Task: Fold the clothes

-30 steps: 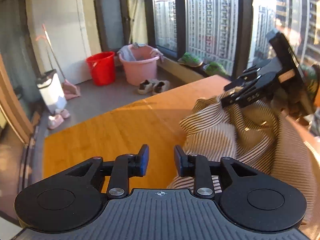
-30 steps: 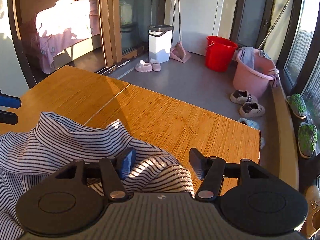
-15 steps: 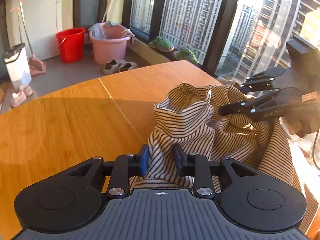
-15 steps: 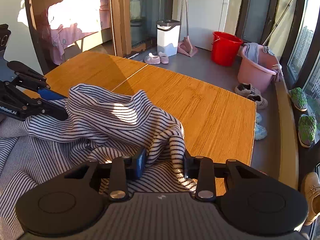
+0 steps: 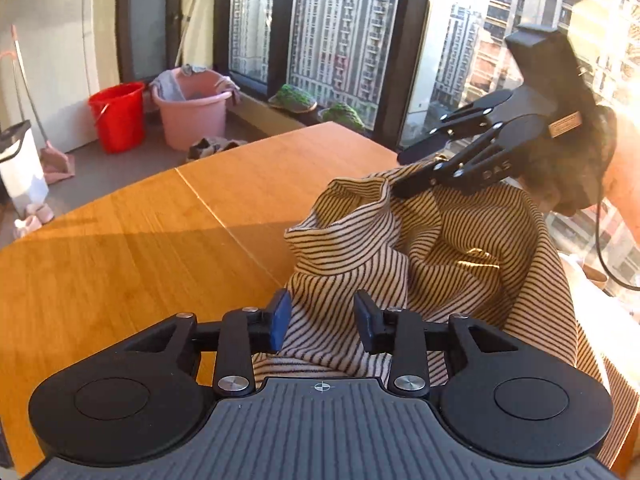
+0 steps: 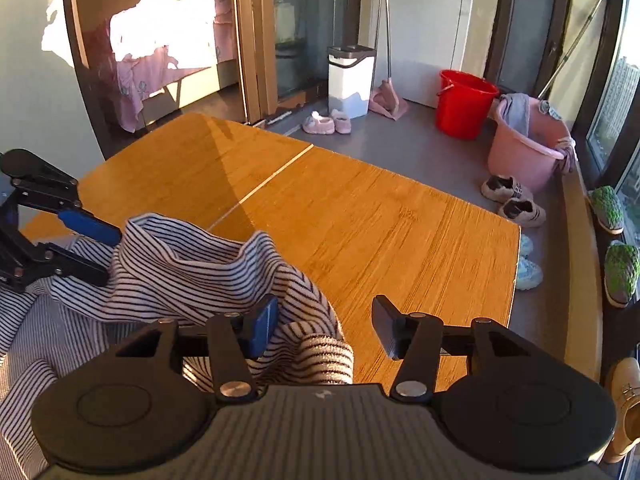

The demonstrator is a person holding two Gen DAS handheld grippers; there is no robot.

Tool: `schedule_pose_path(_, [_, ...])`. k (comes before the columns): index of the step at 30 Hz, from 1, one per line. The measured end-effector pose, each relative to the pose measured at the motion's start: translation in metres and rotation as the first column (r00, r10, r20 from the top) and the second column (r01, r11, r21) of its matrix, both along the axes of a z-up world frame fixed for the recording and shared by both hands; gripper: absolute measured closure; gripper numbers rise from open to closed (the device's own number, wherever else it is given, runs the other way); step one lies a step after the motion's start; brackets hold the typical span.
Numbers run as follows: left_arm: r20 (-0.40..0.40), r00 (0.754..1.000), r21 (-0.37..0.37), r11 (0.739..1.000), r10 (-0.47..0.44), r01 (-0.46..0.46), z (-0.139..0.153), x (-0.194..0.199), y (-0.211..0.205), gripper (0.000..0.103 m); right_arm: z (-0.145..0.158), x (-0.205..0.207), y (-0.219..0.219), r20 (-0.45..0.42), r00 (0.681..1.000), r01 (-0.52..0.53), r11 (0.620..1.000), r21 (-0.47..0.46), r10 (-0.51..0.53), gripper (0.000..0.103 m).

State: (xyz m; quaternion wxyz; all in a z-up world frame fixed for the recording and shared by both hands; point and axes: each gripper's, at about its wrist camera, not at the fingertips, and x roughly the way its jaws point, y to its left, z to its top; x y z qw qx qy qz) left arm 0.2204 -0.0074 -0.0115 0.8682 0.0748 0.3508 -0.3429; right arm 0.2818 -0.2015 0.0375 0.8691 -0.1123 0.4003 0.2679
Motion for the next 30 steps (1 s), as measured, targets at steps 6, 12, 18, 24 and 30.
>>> schedule_pose_path(6, [-0.010, 1.000, 0.013, 1.000, -0.028, 0.028, -0.005, 0.006, 0.002, 0.021, 0.028, -0.047, 0.009, 0.147, 0.989, -0.037, 0.996, 0.084, 0.024, 0.090])
schedule_pose_path(12, [-0.052, 0.997, -0.033, 0.998, -0.057, 0.055, -0.015, 0.018, -0.001, 0.016, 0.080, -0.114, -0.005, 0.279, 0.960, -0.061, 0.990, 0.127, 0.023, 0.090])
schedule_pose_path(18, [0.055, 0.998, 0.007, 1.000, -0.028, 0.028, 0.000, -0.007, -0.014, 0.075, 0.063, -0.124, -0.023, 0.298, 0.950, 0.094, 0.995, 0.015, -0.094, 0.090])
schedule_pose_path(24, [0.311, 0.947, -0.025, 0.997, 0.077, -0.072, 0.068, -0.061, 0.002, 0.085, 0.082, -0.143, -0.018, 0.422, 0.894, 0.138, 0.988, 0.064, -0.152, 0.090])
schedule_pose_path(30, [0.543, 0.820, -0.082, 0.984, 0.180, -0.161, 0.138, -0.115, 0.019, 0.085, 0.172, -0.211, -0.005, 0.681, 0.719, 0.039, 0.986, 0.160, -0.139, 0.090])
